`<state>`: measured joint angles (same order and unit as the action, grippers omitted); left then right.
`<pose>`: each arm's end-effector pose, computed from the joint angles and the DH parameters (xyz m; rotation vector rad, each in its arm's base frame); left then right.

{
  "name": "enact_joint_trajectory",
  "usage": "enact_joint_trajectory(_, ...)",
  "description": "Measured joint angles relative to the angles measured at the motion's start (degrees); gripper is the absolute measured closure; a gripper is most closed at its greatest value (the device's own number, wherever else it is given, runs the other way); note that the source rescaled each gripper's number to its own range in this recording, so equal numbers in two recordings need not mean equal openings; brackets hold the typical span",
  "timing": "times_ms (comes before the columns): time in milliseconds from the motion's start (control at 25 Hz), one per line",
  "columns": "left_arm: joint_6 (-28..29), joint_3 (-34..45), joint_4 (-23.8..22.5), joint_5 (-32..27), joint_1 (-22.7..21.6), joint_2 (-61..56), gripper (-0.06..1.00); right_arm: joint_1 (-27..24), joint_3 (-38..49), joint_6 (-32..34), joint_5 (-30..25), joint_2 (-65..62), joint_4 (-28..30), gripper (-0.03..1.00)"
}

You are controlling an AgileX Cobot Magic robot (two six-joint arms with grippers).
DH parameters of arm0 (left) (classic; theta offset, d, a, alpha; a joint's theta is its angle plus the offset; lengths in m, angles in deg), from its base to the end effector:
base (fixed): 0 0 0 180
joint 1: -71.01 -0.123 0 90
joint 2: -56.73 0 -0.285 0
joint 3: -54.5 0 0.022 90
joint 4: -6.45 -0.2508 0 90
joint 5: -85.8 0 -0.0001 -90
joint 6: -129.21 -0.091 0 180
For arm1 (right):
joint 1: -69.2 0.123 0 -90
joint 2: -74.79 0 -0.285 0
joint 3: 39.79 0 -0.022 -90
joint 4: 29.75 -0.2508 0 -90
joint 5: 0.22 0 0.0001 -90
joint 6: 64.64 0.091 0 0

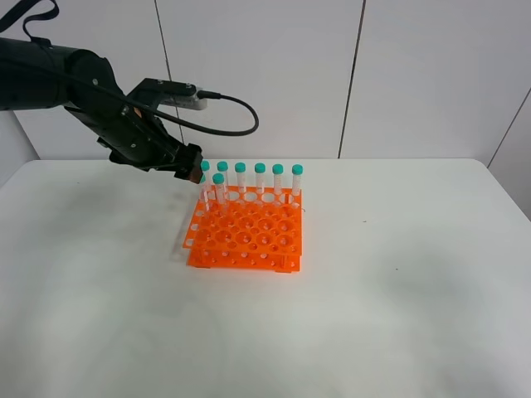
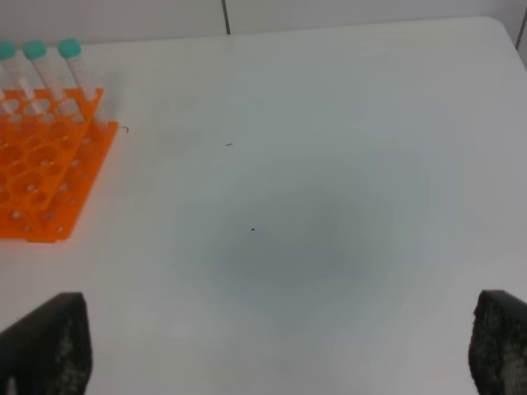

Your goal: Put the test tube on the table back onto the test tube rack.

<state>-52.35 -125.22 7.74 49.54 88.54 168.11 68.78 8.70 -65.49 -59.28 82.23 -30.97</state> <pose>0.3747 -0.1196 0.2391 0.4107 2.5539 -0.1270 -0.0047 0.0017 0.2801 -0.0082 2.0068 0.0112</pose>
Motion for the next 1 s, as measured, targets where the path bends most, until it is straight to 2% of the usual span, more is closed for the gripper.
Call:
enact_joint_trajectory(160, 3.0, -0.1, 2.1, -7.6, -3.7, 0.0, -0.05, 0.0, 0.0, 0.0, 0.0, 0.0, 0.0, -0.03)
enact_joint_trajectory(440, 3.3, -0.3, 2.3, -20.2, -16.0, 0.0, -0.06, 0.0, 0.0, 0.0, 0.0, 0.0, 0.0, -0.03)
enact_joint_trajectory(560, 3.3, 0.2, 2.1, -22.9, -19.3, -0.6, -0.06, 0.0, 0.0, 0.0, 0.0, 0.0, 0.0, -0.03)
enact_joint_trajectory(800, 3.1, 8.9, 2.1, -23.0, -19.6, -9.4, -0.06, 0.0, 0.0, 0.0, 0.0, 0.0, 0.0, -0.03)
enact_joint_trajectory(1000, 3.1, 22.9, 2.1, -22.5, -19.6, -23.9, -0.06, 0.0, 0.0, 0.0, 0.0, 0.0, 0.0, -0.03)
